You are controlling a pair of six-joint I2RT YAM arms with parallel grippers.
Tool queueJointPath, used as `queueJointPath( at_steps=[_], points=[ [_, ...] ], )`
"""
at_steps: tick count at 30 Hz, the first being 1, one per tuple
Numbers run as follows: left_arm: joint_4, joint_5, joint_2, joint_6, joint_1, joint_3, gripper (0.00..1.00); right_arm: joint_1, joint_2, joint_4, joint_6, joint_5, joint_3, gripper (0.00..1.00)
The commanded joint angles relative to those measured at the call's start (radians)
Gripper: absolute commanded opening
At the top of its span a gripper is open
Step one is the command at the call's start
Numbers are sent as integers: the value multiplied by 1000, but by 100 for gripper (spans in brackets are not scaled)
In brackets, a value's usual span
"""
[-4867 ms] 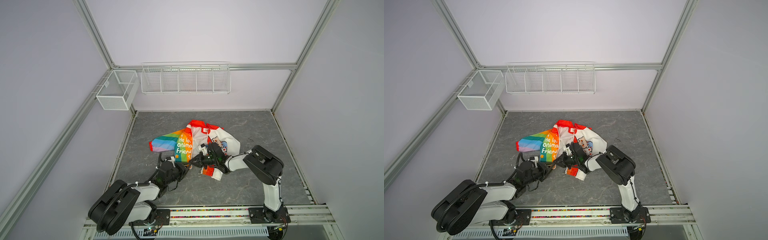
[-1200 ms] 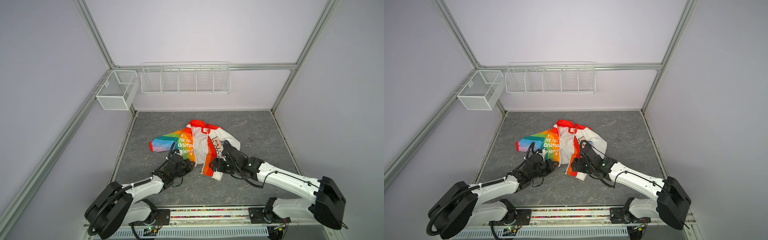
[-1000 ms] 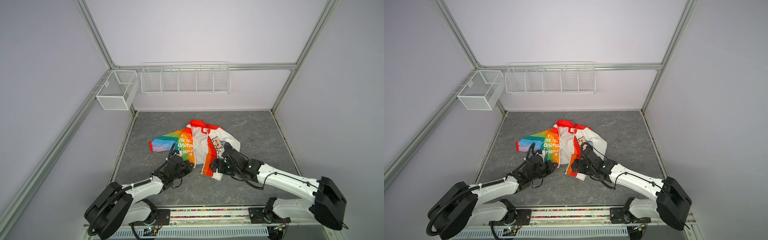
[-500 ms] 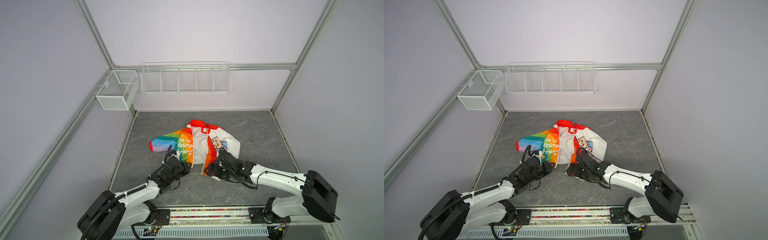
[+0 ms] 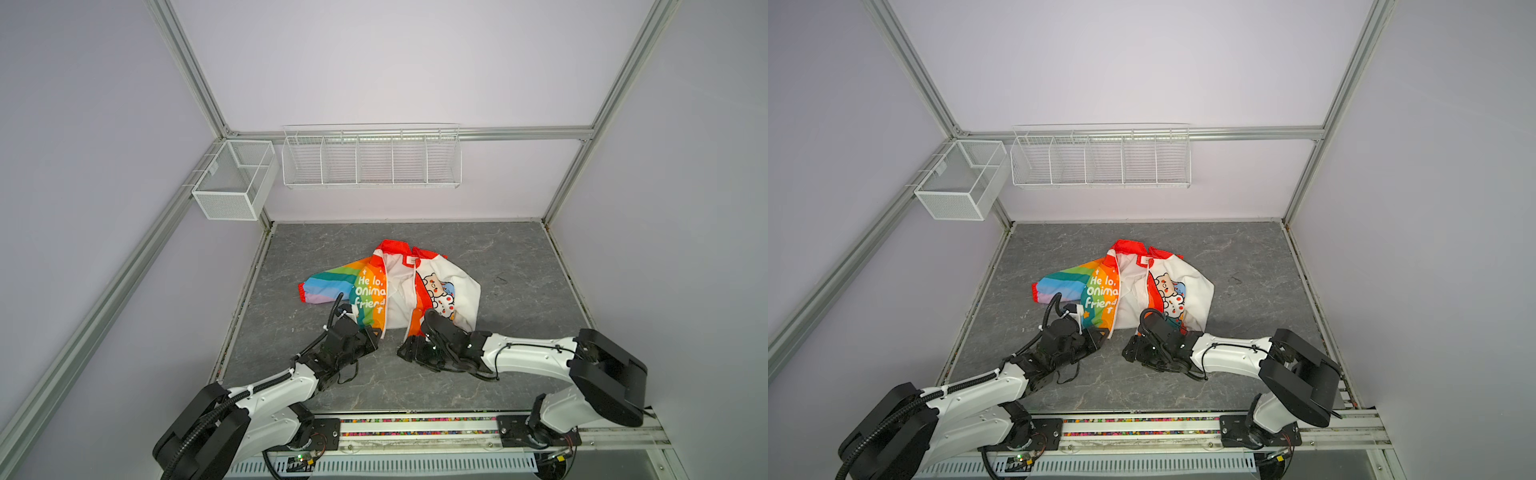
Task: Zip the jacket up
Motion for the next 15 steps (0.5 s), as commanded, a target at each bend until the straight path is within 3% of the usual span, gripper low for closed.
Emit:
queueJointPath(
  at_steps=[1, 15],
  points=[
    [11, -17, -17, 11, -3, -19, 0, 4, 14, 18, 54, 37, -25, 74],
    [24, -9, -17, -1, -3, -27, 0, -24, 107, 106, 88, 65, -52, 63]
  ],
)
